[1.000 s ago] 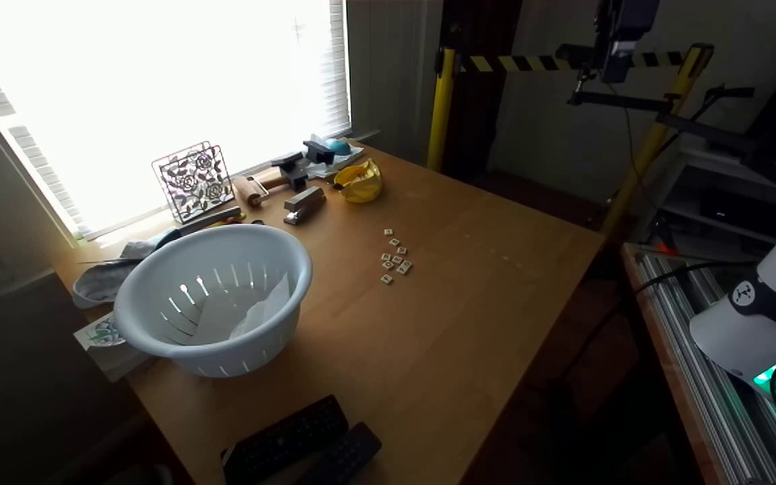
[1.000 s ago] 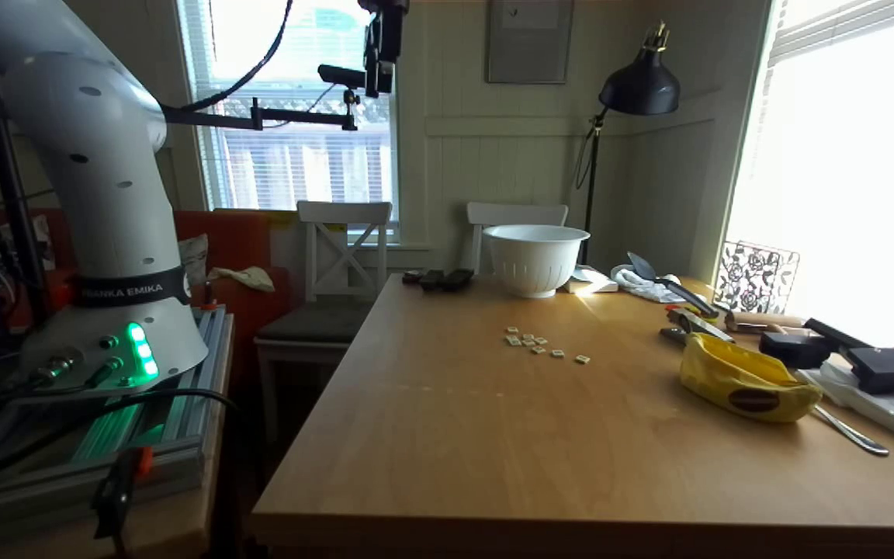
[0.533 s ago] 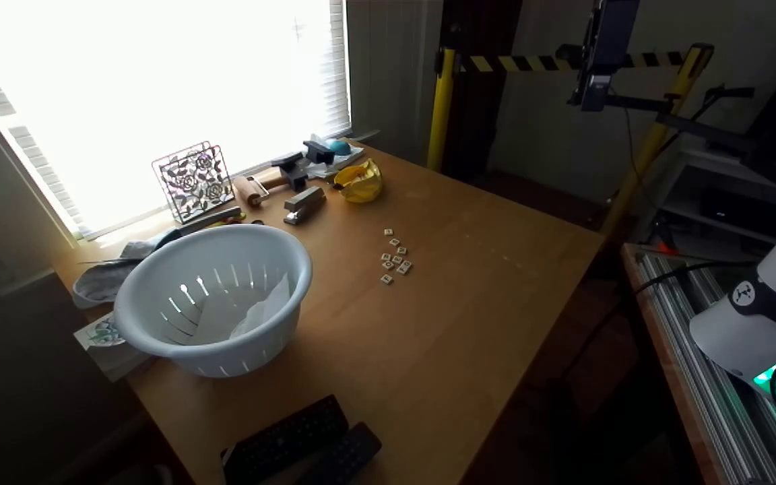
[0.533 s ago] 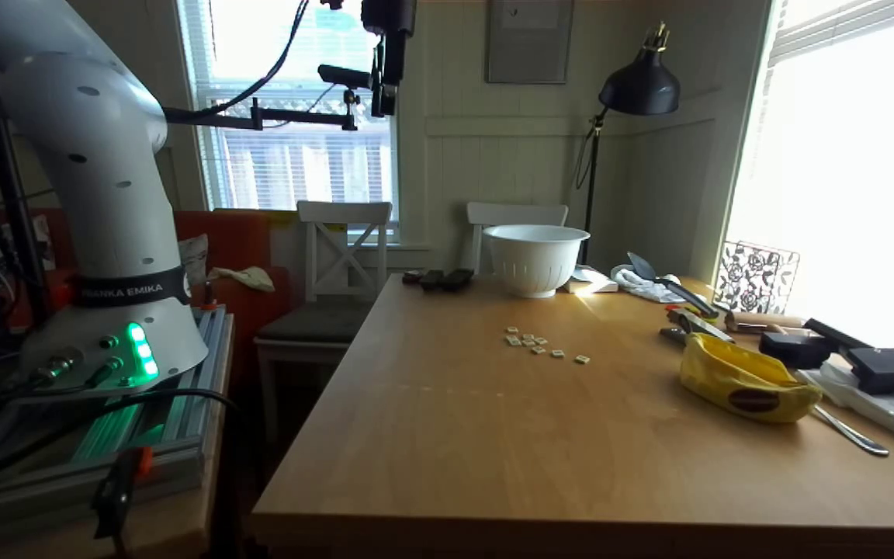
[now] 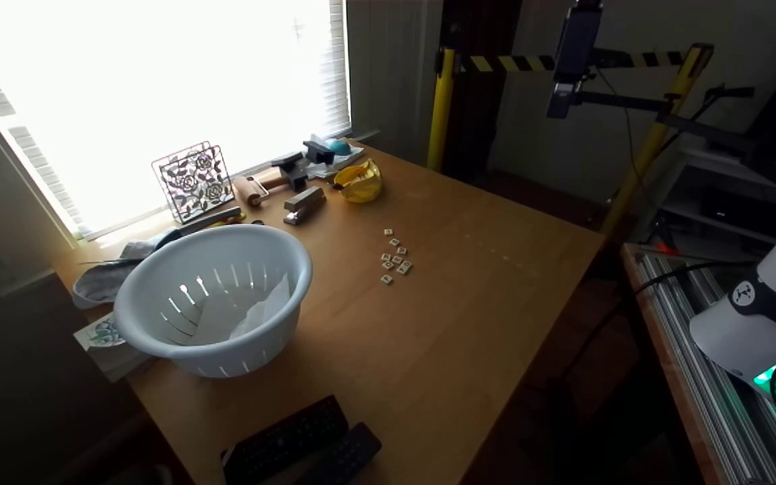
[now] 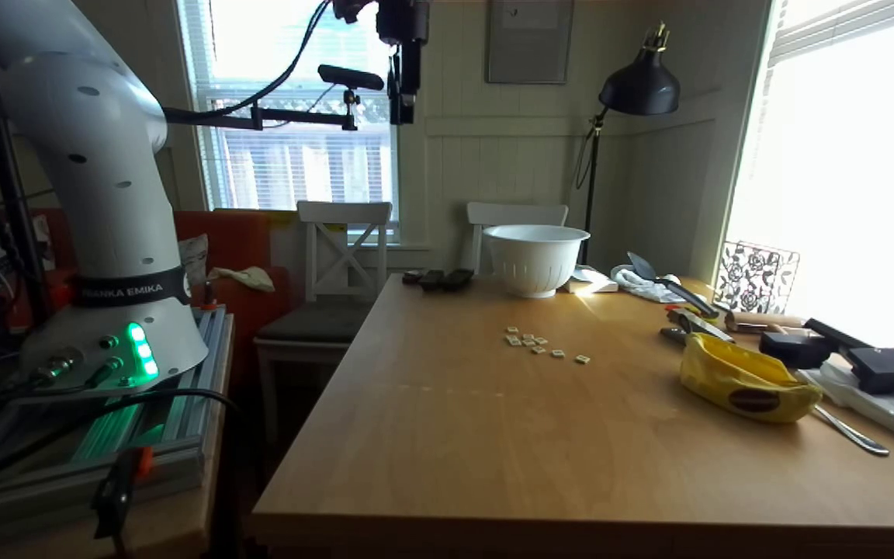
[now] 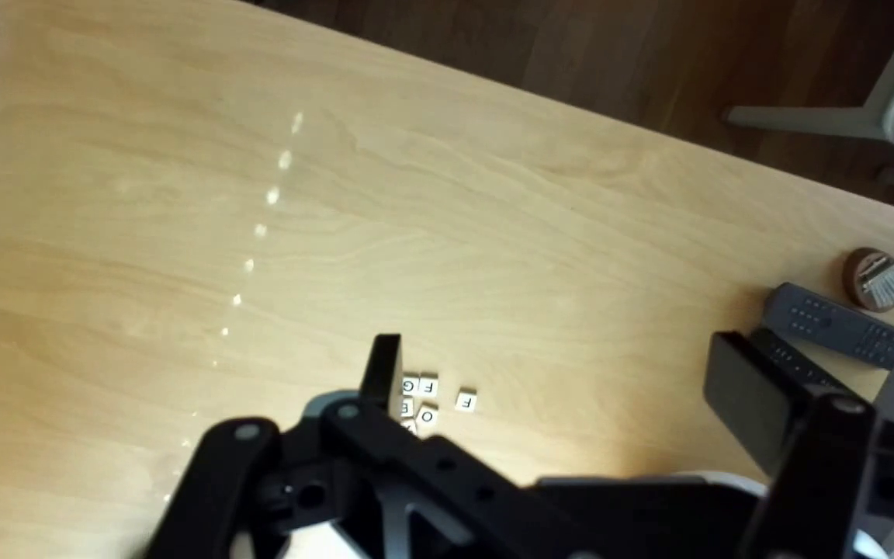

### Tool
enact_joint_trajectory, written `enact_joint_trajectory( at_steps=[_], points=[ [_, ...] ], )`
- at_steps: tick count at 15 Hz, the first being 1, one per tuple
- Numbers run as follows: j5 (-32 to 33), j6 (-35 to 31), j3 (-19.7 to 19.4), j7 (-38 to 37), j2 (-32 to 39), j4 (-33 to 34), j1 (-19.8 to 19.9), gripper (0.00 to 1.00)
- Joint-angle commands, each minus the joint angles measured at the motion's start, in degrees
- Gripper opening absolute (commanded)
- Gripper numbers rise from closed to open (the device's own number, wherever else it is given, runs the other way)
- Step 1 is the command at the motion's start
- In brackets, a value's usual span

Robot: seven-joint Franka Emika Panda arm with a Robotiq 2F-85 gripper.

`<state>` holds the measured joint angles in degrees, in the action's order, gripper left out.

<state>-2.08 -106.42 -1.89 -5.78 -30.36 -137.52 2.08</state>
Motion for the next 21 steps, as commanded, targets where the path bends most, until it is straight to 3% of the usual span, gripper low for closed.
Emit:
enact_joint_trajectory(
  at_steps=[1, 12, 13, 14, 21],
  points=[
    [-0.64, -6.19, -0.63, 0.81, 7.50, 2.08, 0.61, 1.00],
    [-0.54, -22.84, -1.85, 3.27, 27.74, 6.38, 0.90, 1.00],
    [0.53, -22.13, -1.77, 2.84, 29.61, 7.32, 1.03, 1.00],
    [0.10, -21.64, -1.49, 1.89, 25.48, 4.65, 0.83, 1.00],
    [0.15, -22.11, -1.63, 1.99, 29.49, 6.82, 0.89, 1.00]
  ],
)
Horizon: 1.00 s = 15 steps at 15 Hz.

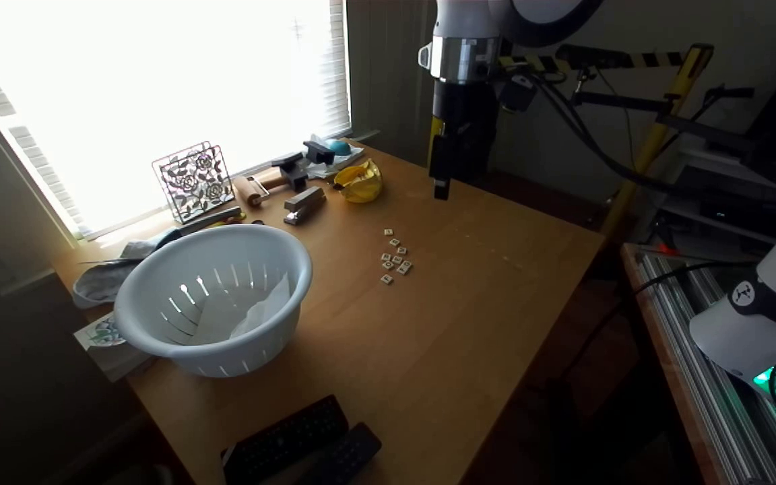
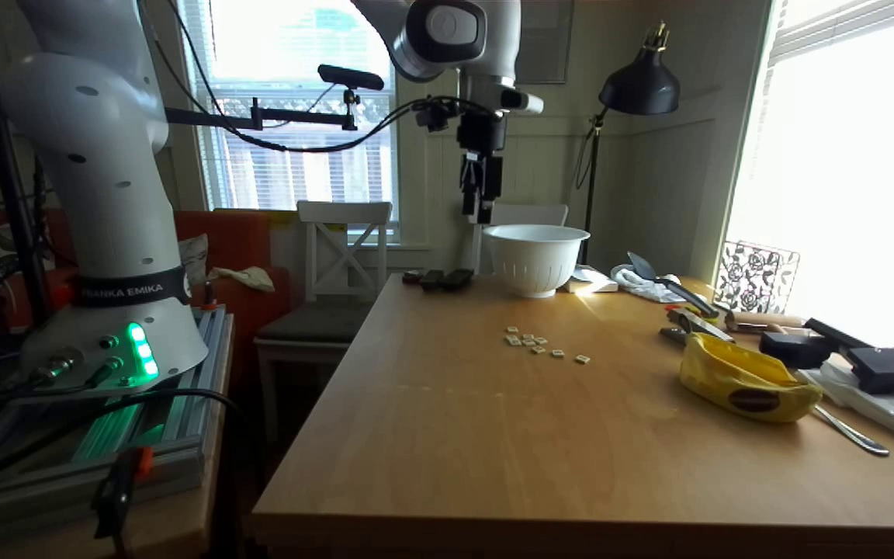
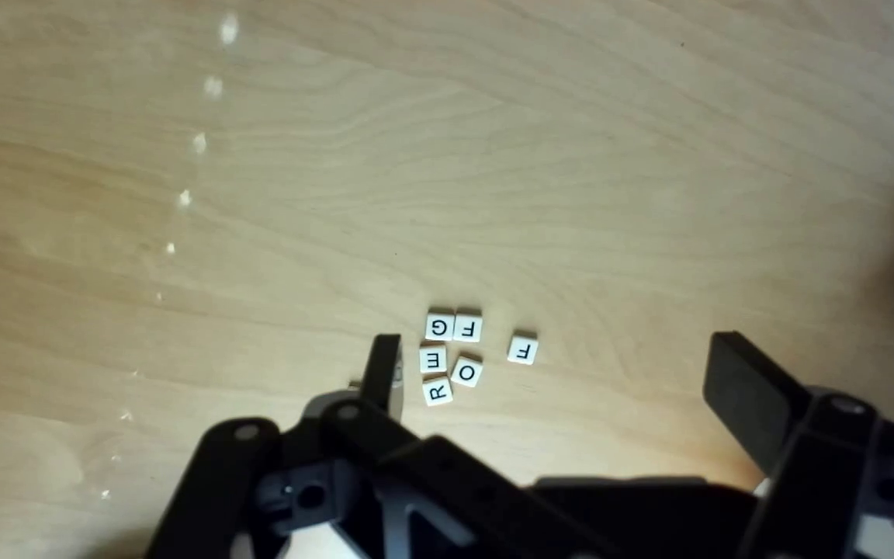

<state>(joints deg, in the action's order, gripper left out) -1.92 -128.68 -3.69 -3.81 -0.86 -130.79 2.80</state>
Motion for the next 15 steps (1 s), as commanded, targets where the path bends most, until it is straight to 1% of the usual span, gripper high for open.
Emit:
enact_joint_trajectory(
  at_steps=[1, 2, 4, 6, 8, 10, 11, 12, 15],
  points=[
    [0.00, 0.15, 0.17, 0.02, 0.00, 0.12, 0.18, 1.00],
    [3.78, -5.03, 0.42, -4.06, 1.44, -0.59, 0.06, 1.00],
    [4.28, -7.85, 0.54, -4.13, 4.56, 0.01, -0.13, 1.00],
    [1.66, -9.96, 0.62, -0.93, 7.40, 0.74, -0.14, 1.00],
    [-0.33, -13.12, 0.89, 0.69, 10.29, 1.24, 0.05, 1.00],
    [-0.94, -16.55, 1.15, 1.59, 13.16, 1.70, 0.23, 1.00],
    [1.04, -19.69, 0.68, -0.33, 14.57, 1.60, -0.10, 1.00],
    [-0.08, -20.92, 1.05, 1.09, 15.87, 1.92, 0.16, 1.00],
    [-0.75, -24.44, 1.46, 2.00, 19.97, 3.46, 0.64, 1.00]
  ],
)
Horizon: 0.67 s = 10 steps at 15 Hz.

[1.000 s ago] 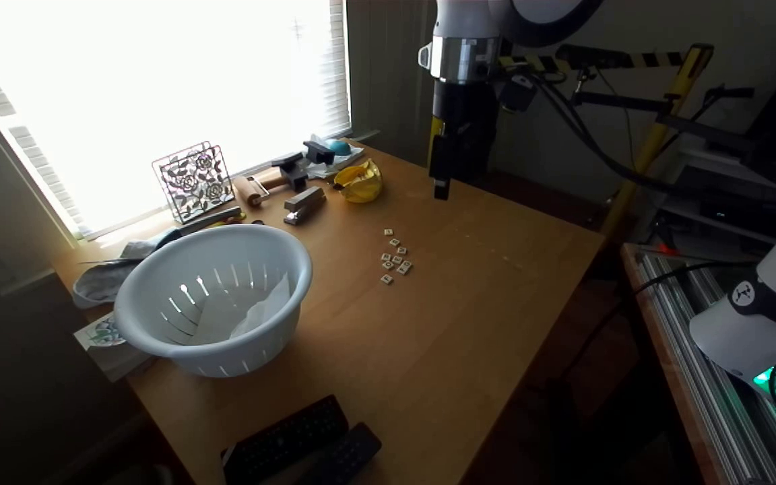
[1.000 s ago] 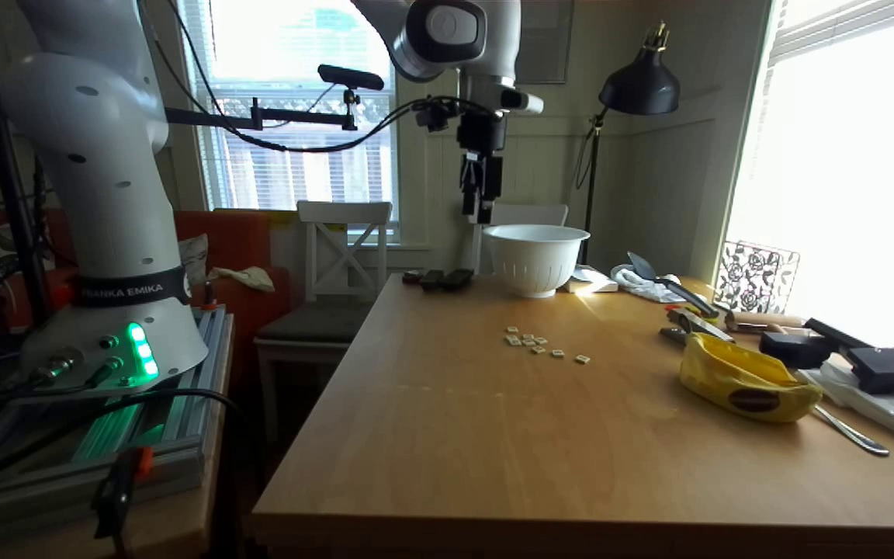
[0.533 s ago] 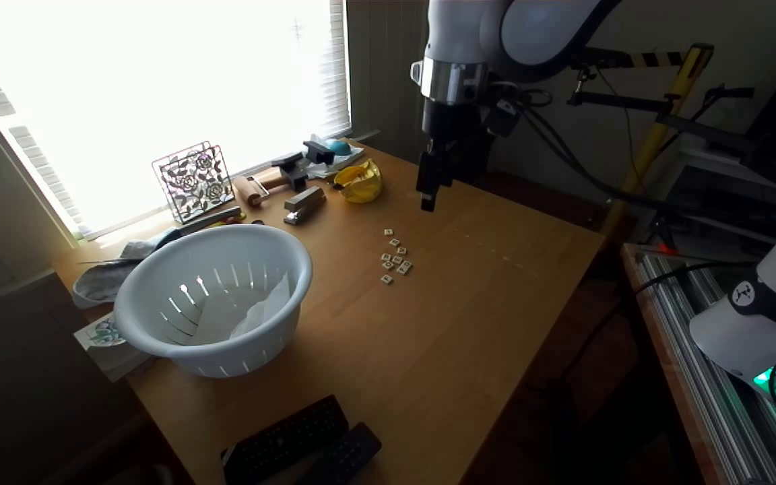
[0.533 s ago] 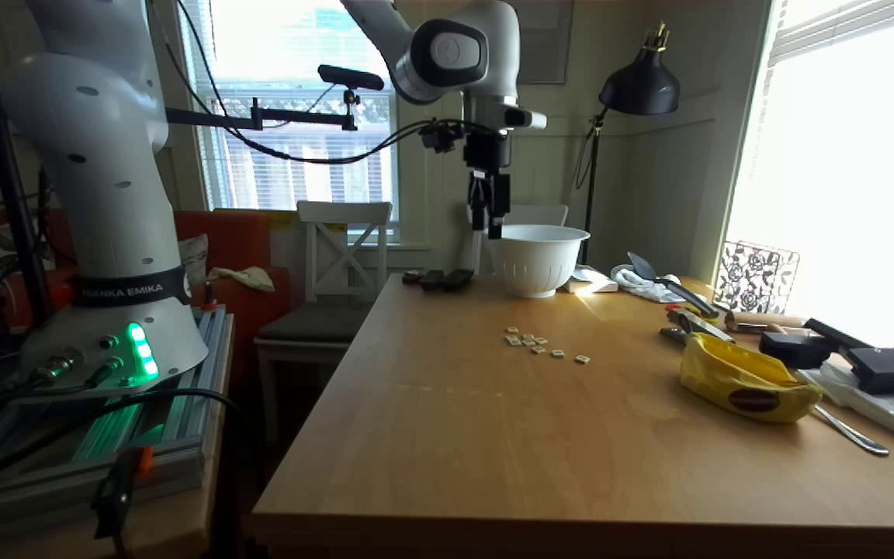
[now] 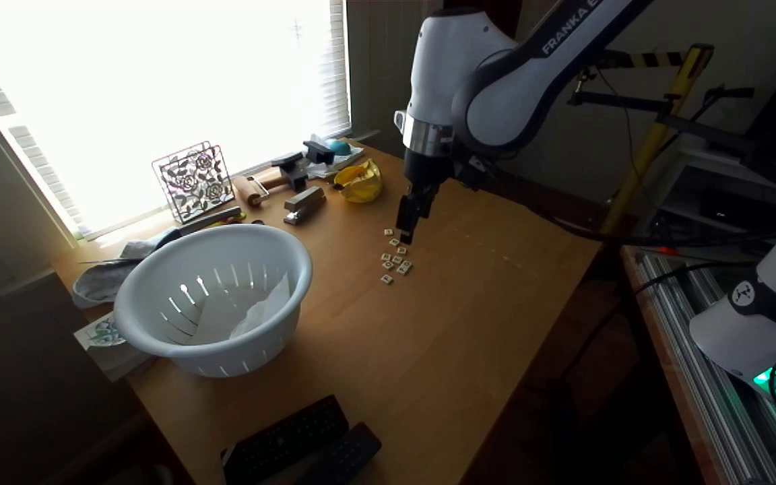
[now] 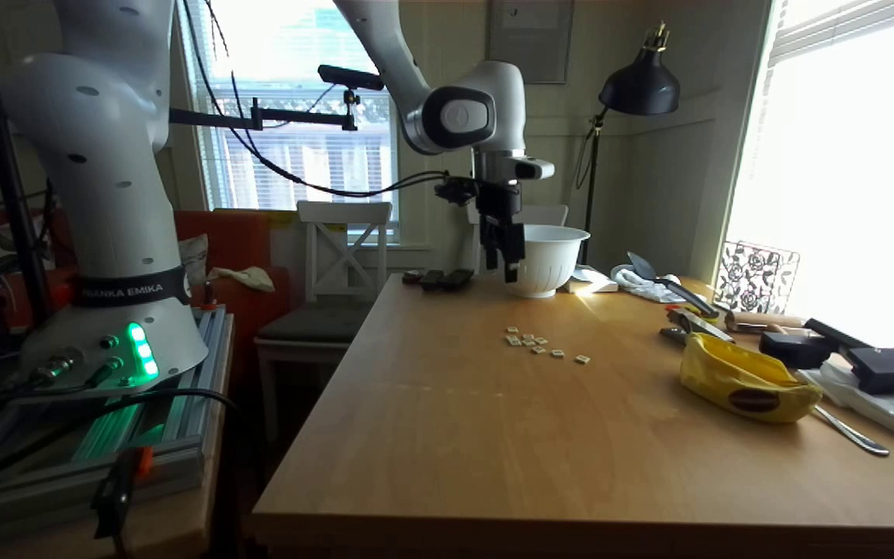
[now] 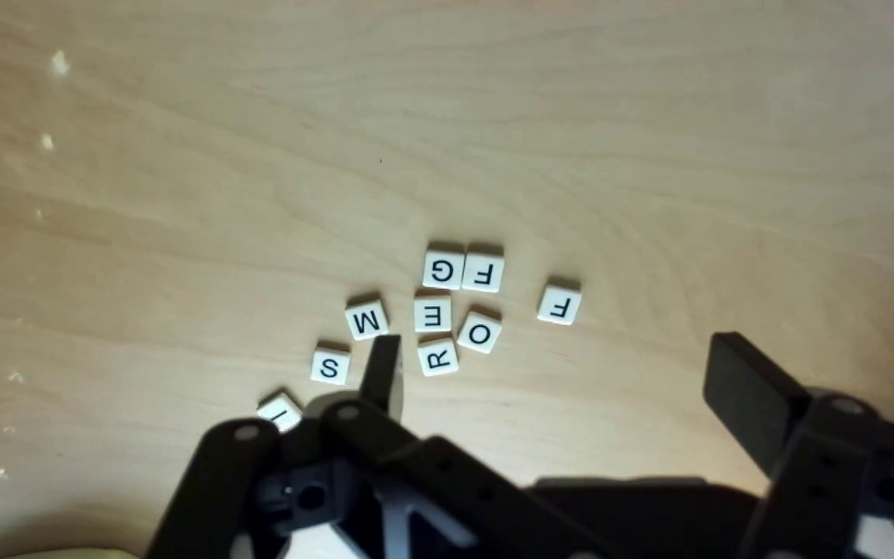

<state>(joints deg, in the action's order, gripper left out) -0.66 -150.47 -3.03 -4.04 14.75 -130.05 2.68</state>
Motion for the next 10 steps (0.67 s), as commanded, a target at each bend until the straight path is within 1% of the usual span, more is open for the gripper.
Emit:
enact_joint_trajectory(
  at_steps=[1, 2, 10],
  points=[
    [-2.55, -3.39, 1.09, 2.73, 5.59, 3.36, 1.12, 0.75],
    [-2.99, -3.88, 1.39, 3.18, 6.56, 3.93, 1.44, 0.74],
    [-5.18, -5.79, 3.31, 7.39, 13.03, 8.05, 4.21, 0.16]
  ],
)
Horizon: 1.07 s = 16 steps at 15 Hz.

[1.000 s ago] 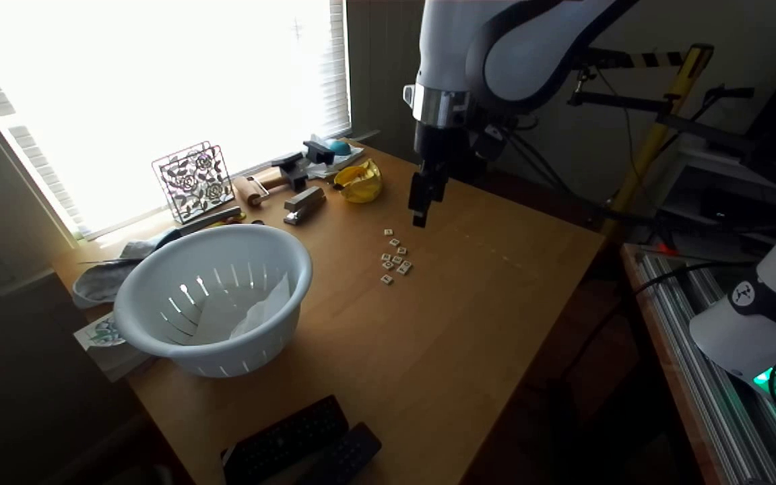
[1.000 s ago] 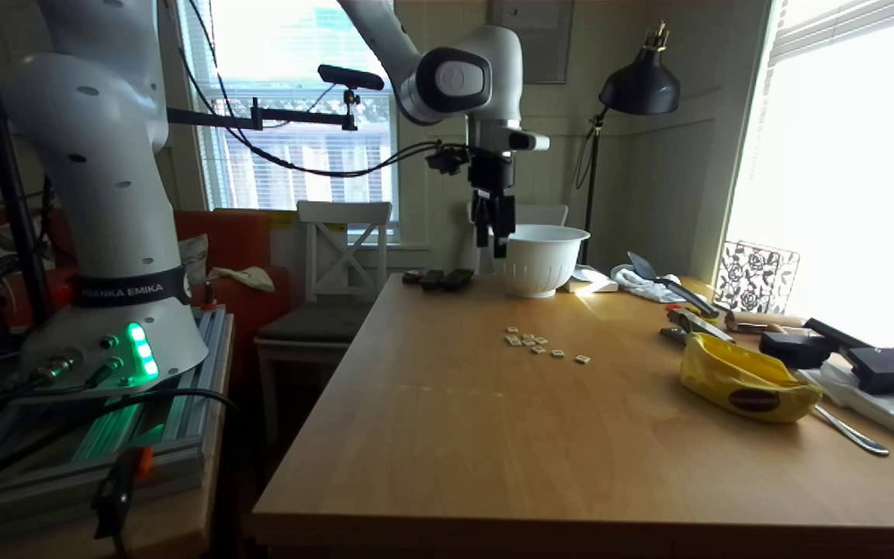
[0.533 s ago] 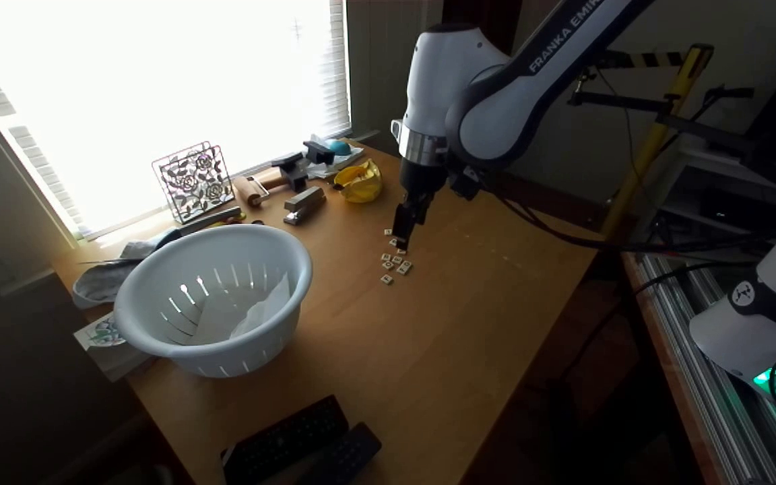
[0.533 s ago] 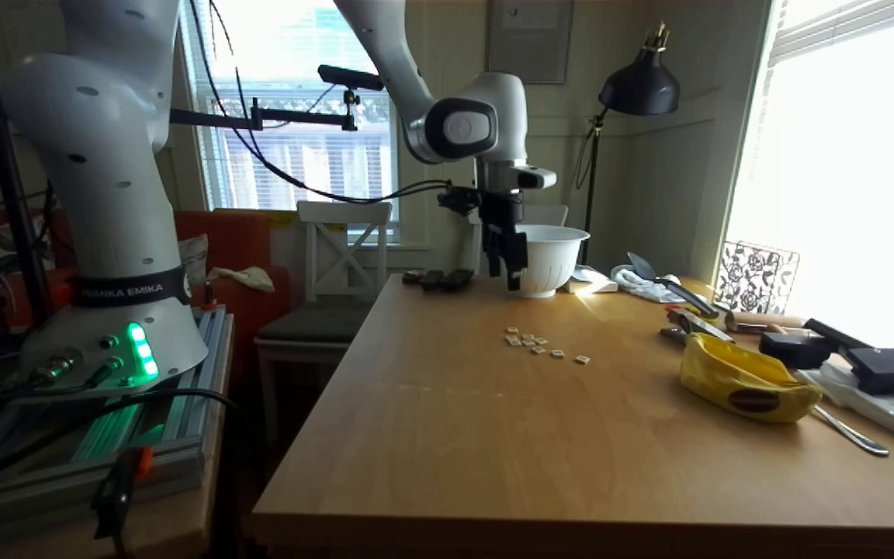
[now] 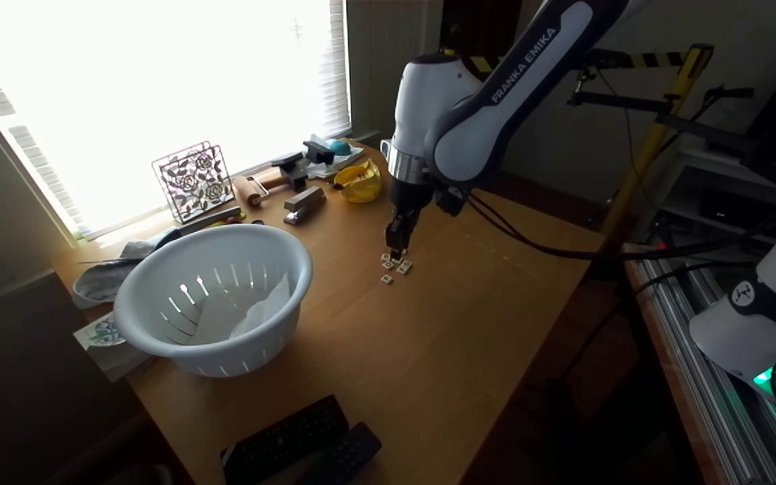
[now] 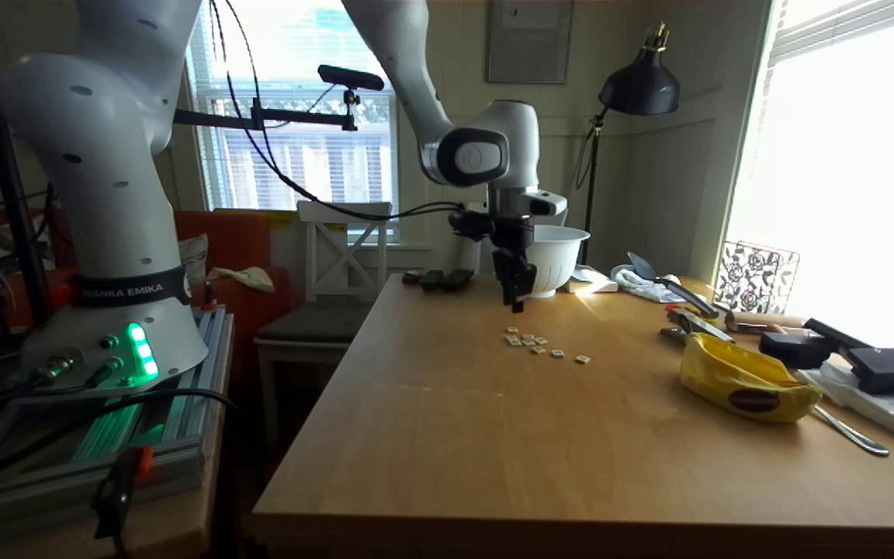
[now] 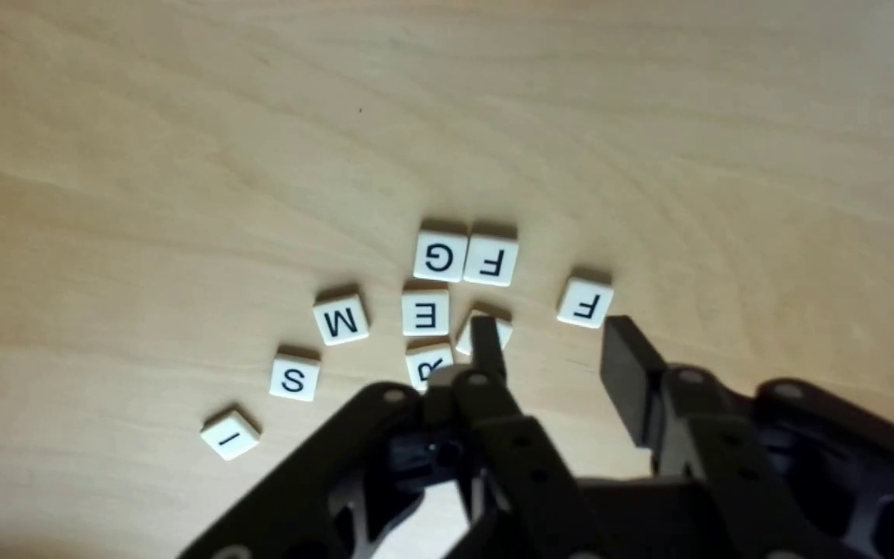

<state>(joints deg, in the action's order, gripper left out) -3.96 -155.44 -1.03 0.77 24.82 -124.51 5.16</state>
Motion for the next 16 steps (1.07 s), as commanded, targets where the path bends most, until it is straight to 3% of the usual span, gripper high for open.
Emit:
enact_joint_trajectory(
  at_steps=[1, 3, 16],
  points=[
    [-1.90, -0.76, 1.43, 2.83, 3.82, 3.08, 1.99, 0.10],
    [-1.20, -0.82, 1.11, 2.75, 5.28, 4.02, 1.90, 0.00],
    [-0.36, -0.95, 0.11, 1.96, 7.50, 4.41, 1.82, 0.00]
  ],
)
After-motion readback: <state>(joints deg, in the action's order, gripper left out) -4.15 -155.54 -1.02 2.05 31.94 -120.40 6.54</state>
